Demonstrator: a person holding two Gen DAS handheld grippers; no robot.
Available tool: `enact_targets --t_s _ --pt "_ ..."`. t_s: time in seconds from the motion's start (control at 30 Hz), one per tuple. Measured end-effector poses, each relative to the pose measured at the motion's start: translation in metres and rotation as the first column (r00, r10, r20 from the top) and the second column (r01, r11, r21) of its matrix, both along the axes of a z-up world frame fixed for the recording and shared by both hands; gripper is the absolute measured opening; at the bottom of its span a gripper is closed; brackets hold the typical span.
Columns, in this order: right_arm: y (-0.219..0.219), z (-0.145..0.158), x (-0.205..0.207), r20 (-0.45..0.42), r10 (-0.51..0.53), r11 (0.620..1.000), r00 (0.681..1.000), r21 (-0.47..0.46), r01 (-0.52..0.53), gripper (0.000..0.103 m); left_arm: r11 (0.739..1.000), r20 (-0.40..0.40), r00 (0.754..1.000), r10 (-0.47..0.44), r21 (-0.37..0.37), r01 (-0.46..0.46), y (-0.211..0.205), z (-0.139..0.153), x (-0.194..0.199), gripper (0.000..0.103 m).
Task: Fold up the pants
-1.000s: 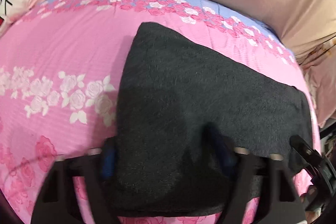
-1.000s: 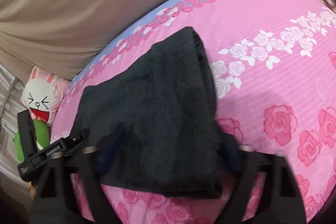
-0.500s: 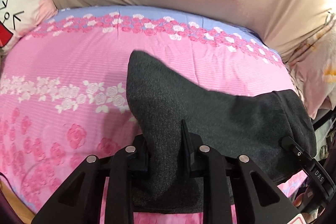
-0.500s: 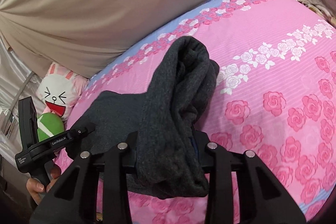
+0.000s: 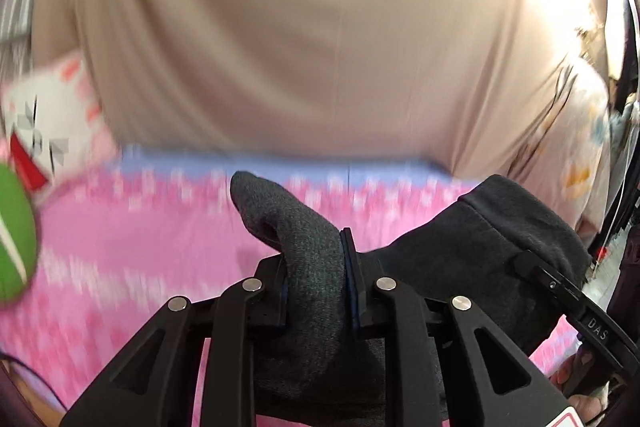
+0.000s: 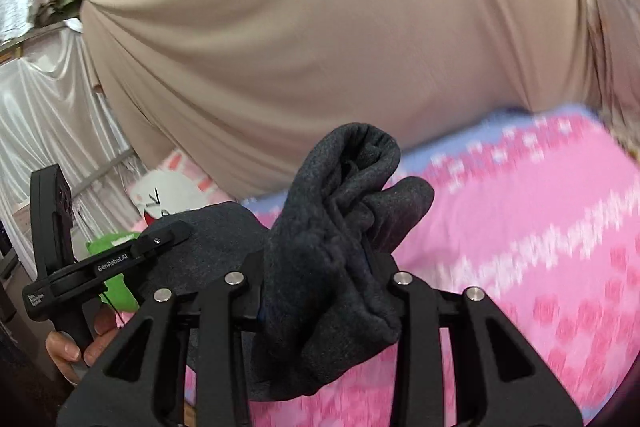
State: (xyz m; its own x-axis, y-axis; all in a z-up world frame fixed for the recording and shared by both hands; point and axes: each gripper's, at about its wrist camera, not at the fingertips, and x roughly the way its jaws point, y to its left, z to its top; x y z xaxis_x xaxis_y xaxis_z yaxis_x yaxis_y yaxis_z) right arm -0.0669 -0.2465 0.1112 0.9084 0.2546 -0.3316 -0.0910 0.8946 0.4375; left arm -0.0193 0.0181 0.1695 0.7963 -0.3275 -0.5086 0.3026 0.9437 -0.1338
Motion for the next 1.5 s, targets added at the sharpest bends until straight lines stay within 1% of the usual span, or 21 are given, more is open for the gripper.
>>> enact_targets --t_s 0.1,0.2,0.3,0.37,0.43,0.47,0.53,0.57,0.6,0.67,0.73,0.8,0.9,1.07,1.1,1.13,1.17,1.2,1.27,1.37,1.5 --pt "0.0 0.032 0.028 0.111 -0.007 1.0 0.994 -0.028 0.01 0.032 1.0 0.119 0.993 0.023 -0.002 -0.023 -0.003 0.033 0.025 0.017" --pt "-0.004 0.055 0.065 0.188 -0.005 0.999 0.982 -0.035 0.011 0.032 0.999 0.179 0.983 0.042 -0.015 -0.04 -0.008 0.053 0.061 0.017" --pt "-0.009 0.066 0.117 0.226 -0.001 0.999 0.974 -0.037 0.01 0.032 0.998 0.223 0.973 0.063 -0.02 -0.061 -0.015 0.056 0.103 0.017" --pt "-0.012 0.06 0.153 0.202 0.011 0.998 0.979 -0.06 0.002 0.037 0.995 0.217 0.971 0.095 -0.009 -0.095 -0.019 0.044 0.14 0.021" --pt "-0.018 0.031 0.196 0.121 -0.002 0.996 0.993 -0.086 0.012 0.055 0.993 0.138 0.983 0.121 -0.008 -0.121 -0.02 0.01 0.187 0.039" --pt "-0.023 0.01 0.212 0.066 -0.032 0.994 0.997 -0.098 0.038 0.069 0.99 0.059 0.989 0.137 0.001 -0.138 -0.019 -0.022 0.215 0.067" --pt "-0.033 -0.041 0.233 -0.068 -0.13 0.983 0.989 -0.141 0.119 0.07 0.983 -0.077 0.981 0.181 0.051 -0.177 -0.014 -0.079 0.246 0.067" --pt "-0.04 -0.071 0.235 -0.152 -0.161 0.979 0.975 -0.147 0.138 0.069 0.977 -0.14 0.968 0.207 0.089 -0.196 -0.01 -0.11 0.255 0.065" --pt "-0.045 -0.086 0.232 -0.191 -0.164 0.981 0.968 -0.13 0.14 0.068 0.972 -0.22 0.95 0.223 0.119 -0.201 -0.003 -0.142 0.262 0.064" --pt "-0.05 -0.115 0.219 -0.257 -0.143 0.988 0.956 -0.09 0.123 0.067 0.974 -0.301 0.929 0.217 0.124 -0.188 0.006 -0.173 0.261 0.061" --pt "-0.044 -0.122 0.209 -0.276 -0.156 0.982 0.948 -0.149 0.119 0.067 0.97 -0.314 0.921 0.231 0.152 -0.191 0.012 -0.19 0.247 0.061" --pt "-0.036 -0.121 0.208 -0.283 -0.139 0.98 0.949 -0.174 0.091 0.067 0.967 -0.288 0.931 0.225 0.179 -0.179 0.007 -0.19 0.235 0.062" --pt "-0.031 -0.117 0.227 -0.278 -0.119 0.98 0.953 -0.19 0.067 0.068 0.971 -0.267 0.94 0.211 0.166 -0.171 0.004 -0.182 0.229 0.067" --pt "-0.034 -0.129 0.261 -0.305 -0.105 0.986 0.947 -0.159 0.058 0.066 0.971 -0.297 0.926 0.233 0.119 -0.206 0.008 -0.179 0.236 0.067" --pt "-0.031 -0.135 0.268 -0.321 -0.102 0.981 0.941 -0.187 0.043 0.062 0.968 -0.286 0.927 0.243 0.139 -0.211 0.005 -0.18 0.234 0.067" --pt "-0.025 -0.145 0.277 -0.366 -0.126 0.966 0.922 -0.257 0.03 0.048 0.962 -0.268 0.93 0.252 0.173 -0.211 0.0 -0.182 0.23 0.067" --pt "-0.023 -0.155 0.281 -0.405 -0.149 0.953 0.902 -0.301 0.022 0.039 0.959 -0.257 0.933 0.253 0.196 -0.206 -0.005 -0.181 0.224 0.067" --pt "-0.022 -0.161 0.28 -0.425 -0.162 0.95 0.891 -0.311 0.024 0.039 0.956 -0.24 0.94 0.244 0.22 -0.192 -0.01 -0.181 0.216 0.067" --pt "-0.021 -0.155 0.259 -0.399 -0.161 0.961 0.902 -0.271 0.052 0.039 0.952 -0.205 0.95 0.236 0.244 -0.184 -0.015 -0.178 0.202 0.067" --pt "-0.005 -0.132 0.213 -0.322 -0.169 0.958 0.932 -0.276 0.079 0.04 0.949 -0.159 0.961 0.228 0.256 -0.183 -0.019 -0.171 0.174 0.067" --pt "0.019 -0.122 0.156 -0.279 -0.178 0.957 0.944 -0.273 0.1 0.045 0.957 -0.159 0.966 0.204 0.238 -0.163 -0.021 -0.169 0.138 0.073"
